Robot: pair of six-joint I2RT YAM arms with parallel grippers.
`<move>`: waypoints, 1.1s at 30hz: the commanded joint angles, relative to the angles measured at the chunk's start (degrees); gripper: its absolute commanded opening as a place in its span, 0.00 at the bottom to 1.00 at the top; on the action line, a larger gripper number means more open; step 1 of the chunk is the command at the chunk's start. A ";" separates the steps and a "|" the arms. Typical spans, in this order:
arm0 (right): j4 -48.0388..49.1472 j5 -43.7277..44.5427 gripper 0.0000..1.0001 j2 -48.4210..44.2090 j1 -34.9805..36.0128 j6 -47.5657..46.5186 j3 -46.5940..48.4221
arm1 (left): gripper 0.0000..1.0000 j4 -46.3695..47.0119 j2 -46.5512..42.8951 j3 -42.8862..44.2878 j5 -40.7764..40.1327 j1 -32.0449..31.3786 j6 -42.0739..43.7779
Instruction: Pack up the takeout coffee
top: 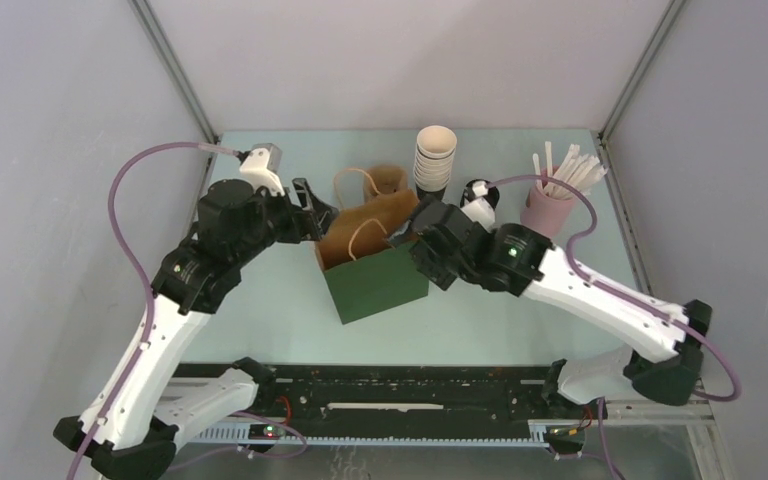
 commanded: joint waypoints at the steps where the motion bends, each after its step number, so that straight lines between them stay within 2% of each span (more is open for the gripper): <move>1: 0.65 5.08 1.00 -9.18 -0.04 3.98 -5.20 | 0.77 -0.09 -0.74 -0.56 -0.56 1.79 0.15; 4: -1.54 5.76 1.00 -10.89 -0.68 9.53 -6.23 | 0.77 0.85 -1.31 -1.56 1.61 2.03 -0.14; 9: -0.45 -0.19 0.99 -6.13 -3.27 10.79 -4.92 | 0.77 1.94 -2.35 -3.13 3.02 2.04 -1.08; 12: -2.34 -1.98 0.93 -1.52 -3.96 10.29 -0.51 | 0.77 1.44 -3.37 -3.76 2.83 2.01 -0.73; 16: -4.37 -2.80 0.78 3.29 -3.52 9.65 3.67 | 0.77 0.44 -4.63 -4.32 2.37 2.04 -0.29; 22: -3.78 -0.77 0.50 3.26 -1.30 9.78 3.13 | 0.78 -1.30 -5.94 -3.36 1.02 2.04 1.22; 25: -4.49 1.84 0.28 2.98 0.25 7.85 4.63 | 0.78 -2.69 -5.86 -1.91 0.22 2.04 1.88; 26: -4.52 2.36 0.21 2.90 0.58 6.45 5.09 | 0.78 -3.17 -5.93 -1.43 0.02 2.04 1.88; 29: -0.70 2.06 0.10 1.93 1.03 -0.99 3.93 | 0.78 -4.10 -7.40 -0.49 0.01 2.03 1.52; 31: 3.92 1.47 0.09 0.88 1.09 -7.81 1.62 | 0.79 -4.88 -8.97 0.26 -1.45 2.04 1.02; 33: 8.12 0.13 0.03 -0.62 0.28 -15.87 -1.16 | 0.79 -5.24 -11.12 0.46 -2.86 2.04 0.39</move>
